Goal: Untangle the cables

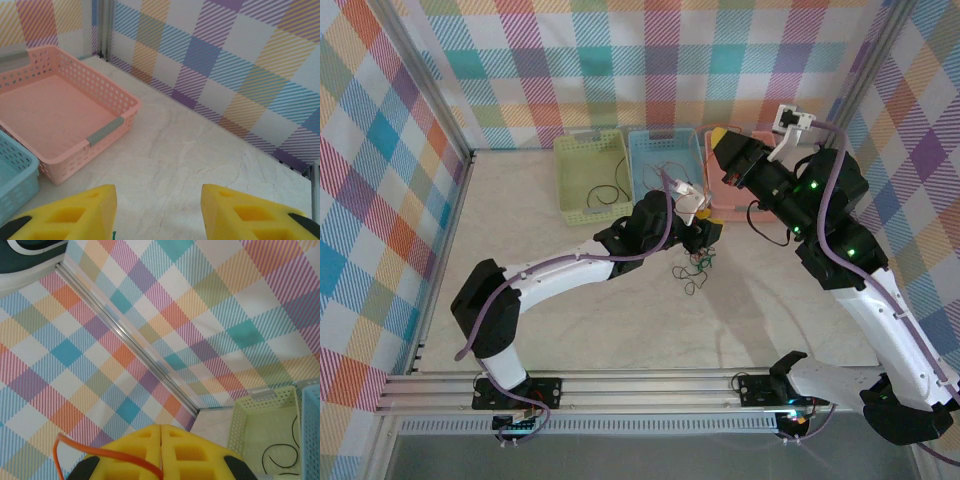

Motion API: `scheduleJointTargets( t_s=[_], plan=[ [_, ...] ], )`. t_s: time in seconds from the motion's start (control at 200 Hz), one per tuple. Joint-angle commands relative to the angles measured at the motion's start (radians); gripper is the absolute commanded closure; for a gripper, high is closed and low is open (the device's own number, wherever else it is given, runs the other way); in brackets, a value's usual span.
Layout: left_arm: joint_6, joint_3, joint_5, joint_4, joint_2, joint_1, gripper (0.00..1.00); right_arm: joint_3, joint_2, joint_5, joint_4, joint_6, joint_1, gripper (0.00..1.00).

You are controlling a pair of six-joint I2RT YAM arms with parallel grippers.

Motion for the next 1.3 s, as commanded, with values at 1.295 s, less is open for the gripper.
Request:
scheduleJointTargets(
  t_s=[1.295],
  plan=[
    [-0.060, -0.227, -0.093, 0.019, 0.022, 0.152, 0.66, 0.473, 0.011, 0.072, 0.004, -0.091, 0.002, 1.00]
  ],
)
